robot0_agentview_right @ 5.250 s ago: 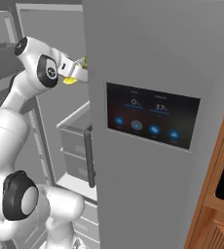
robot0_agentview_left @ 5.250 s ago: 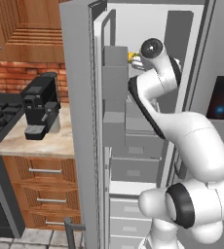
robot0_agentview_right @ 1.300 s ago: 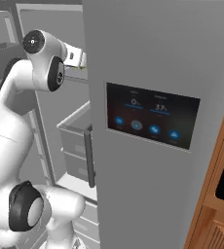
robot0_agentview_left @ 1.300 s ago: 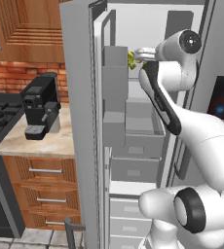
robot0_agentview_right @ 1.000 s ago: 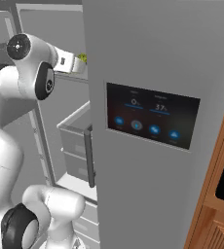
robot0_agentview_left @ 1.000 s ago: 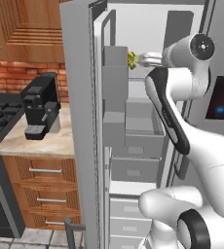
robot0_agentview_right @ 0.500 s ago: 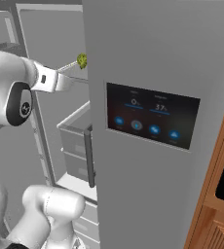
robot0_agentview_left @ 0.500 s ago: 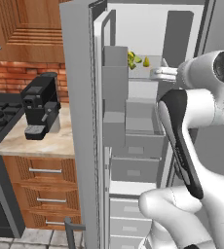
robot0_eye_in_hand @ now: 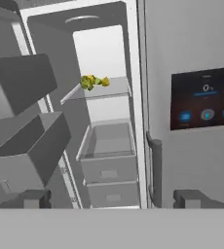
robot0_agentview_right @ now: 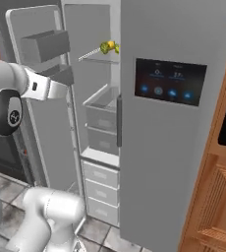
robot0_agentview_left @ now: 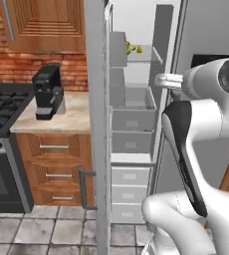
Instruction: Take the lemon wedge and broccoli from the second highest rack and move them to the highest rack where the lemon wedge and lemon are located, to maximize freezer space. Close the freezer door after rearranging.
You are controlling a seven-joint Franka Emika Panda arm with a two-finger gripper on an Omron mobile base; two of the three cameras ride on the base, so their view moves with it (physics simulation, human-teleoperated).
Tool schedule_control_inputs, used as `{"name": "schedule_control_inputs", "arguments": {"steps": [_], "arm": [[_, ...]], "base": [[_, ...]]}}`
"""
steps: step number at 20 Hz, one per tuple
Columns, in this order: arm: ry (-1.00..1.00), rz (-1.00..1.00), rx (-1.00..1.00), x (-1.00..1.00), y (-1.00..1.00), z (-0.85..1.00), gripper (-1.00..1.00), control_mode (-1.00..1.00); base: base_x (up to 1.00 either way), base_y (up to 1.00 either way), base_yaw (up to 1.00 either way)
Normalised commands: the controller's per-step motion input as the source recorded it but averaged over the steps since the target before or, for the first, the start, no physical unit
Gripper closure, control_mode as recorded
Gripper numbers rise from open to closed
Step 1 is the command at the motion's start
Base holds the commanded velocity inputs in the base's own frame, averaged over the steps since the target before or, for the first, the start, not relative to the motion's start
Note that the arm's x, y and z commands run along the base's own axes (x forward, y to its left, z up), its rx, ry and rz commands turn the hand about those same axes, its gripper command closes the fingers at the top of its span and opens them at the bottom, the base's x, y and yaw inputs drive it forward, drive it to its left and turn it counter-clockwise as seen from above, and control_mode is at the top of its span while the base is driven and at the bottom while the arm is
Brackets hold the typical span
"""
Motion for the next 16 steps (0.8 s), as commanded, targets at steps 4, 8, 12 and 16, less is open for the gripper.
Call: {"name": "schedule_control_inputs", "arguments": {"steps": [4,8,12,16], "arm": [[0.0,0.0,0.0,0.0,0.0,0.0,-1.0,1.0],[0.0,0.0,0.0,0.0,0.0,0.0,-1.0,1.0],[0.0,0.0,0.0,0.0,0.0,0.0,-1.0,1.0],[0.0,0.0,0.0,0.0,0.0,0.0,-1.0,1.0]], "base": [[-0.61,0.91,-0.05],[-0.41,1.0,-0.07],[-0.02,1.0,-0.25],[0.28,1.0,-0.52]]}}
